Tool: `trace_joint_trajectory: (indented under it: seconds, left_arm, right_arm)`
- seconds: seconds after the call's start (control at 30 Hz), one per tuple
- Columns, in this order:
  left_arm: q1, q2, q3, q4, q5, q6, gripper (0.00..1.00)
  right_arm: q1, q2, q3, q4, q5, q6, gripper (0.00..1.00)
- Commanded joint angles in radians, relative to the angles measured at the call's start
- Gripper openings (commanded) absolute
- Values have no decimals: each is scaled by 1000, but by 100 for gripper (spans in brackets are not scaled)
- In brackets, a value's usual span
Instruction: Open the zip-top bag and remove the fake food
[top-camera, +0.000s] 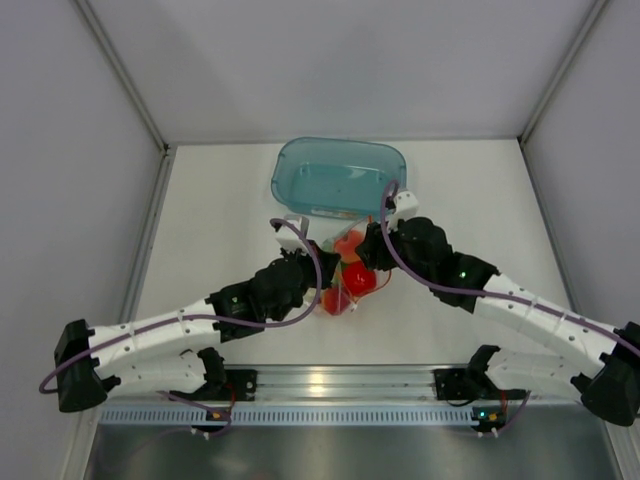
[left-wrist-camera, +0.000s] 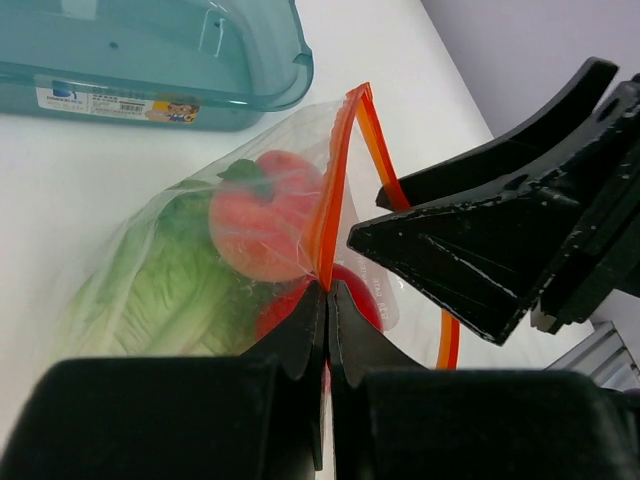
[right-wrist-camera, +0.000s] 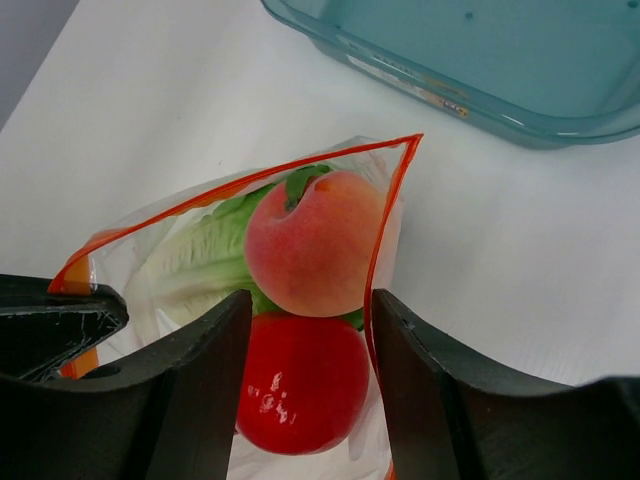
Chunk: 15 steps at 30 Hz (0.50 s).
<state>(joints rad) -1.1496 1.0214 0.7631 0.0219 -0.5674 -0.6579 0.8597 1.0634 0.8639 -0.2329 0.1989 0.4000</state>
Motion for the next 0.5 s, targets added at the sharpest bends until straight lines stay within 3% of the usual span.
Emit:
trace_joint_trajectory:
  seconds: [0.0,0.23,0.33,0.47]
  left_arm:
    - [-9,-3,38,44,-48,-17,0]
    - [-9,0,35,42,-58,-28,0]
    - [-9,3,33,42,-61,-29,0]
    - [-9,2,33,42,-63,-28,0]
  right_arm:
    - [41,-28,72,40,106,-32,53]
    - [87,-43,96,-2,204,-62,55]
    - [94,-51,99,-3,195,-81,55]
    - [114,-20,118,-2,71,-131,55]
